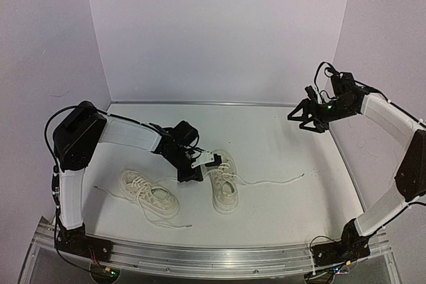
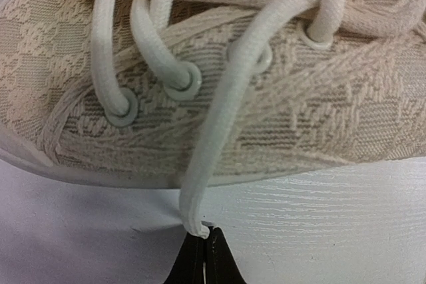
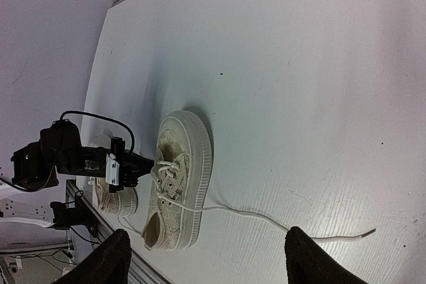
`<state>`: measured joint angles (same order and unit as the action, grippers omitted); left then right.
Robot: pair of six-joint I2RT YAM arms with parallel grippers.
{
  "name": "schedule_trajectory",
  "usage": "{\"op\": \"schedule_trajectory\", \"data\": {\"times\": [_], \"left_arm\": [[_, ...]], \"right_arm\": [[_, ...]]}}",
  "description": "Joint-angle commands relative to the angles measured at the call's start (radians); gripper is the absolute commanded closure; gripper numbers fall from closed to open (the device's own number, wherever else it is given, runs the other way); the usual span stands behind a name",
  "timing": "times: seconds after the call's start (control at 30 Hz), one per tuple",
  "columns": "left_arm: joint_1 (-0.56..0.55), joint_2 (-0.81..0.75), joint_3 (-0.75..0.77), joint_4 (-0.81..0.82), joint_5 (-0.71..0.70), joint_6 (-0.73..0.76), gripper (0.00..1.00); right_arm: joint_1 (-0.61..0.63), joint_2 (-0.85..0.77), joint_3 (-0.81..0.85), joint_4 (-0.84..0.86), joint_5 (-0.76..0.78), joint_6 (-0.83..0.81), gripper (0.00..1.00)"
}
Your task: Tie the shoes
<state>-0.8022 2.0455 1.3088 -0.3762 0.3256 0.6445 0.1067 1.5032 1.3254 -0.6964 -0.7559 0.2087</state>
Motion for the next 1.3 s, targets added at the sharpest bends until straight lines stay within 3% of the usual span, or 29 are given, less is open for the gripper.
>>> {"op": "schedule_trajectory", "data": {"times": [0.0, 0.3, 0.57, 0.93, 1.27], "left_arm": [[-0.009, -0.048, 0.021, -0.006, -0.001, -0.028, 1.00], [-0.025, -0.182, -0.012, 0.125, 0.084, -0.207, 1.00], [-0.069, -0.175, -0.022, 0.208, 0.086, -0.282, 1.00], [-0.086, -0.165, -0.046, 0.353, 0.059, -0.384, 1.00], [-0.090, -0.168, -0.019, 0.353, 0.041, -0.381, 1.00]], "right_arm": [[0.020, -0.009, 0.020, 0.019, -0.023, 0.003, 0.29], [0.154, 0.035, 0.015, 0.076, -0.015, 0.063, 0.44], [0.298, 0.097, -0.032, 0.267, -0.063, 0.241, 0.53], [0.397, 0.200, -0.048, 0.375, -0.108, 0.339, 0.58], [0.465, 0.296, -0.001, 0.396, -0.133, 0.342, 0.60]]}}
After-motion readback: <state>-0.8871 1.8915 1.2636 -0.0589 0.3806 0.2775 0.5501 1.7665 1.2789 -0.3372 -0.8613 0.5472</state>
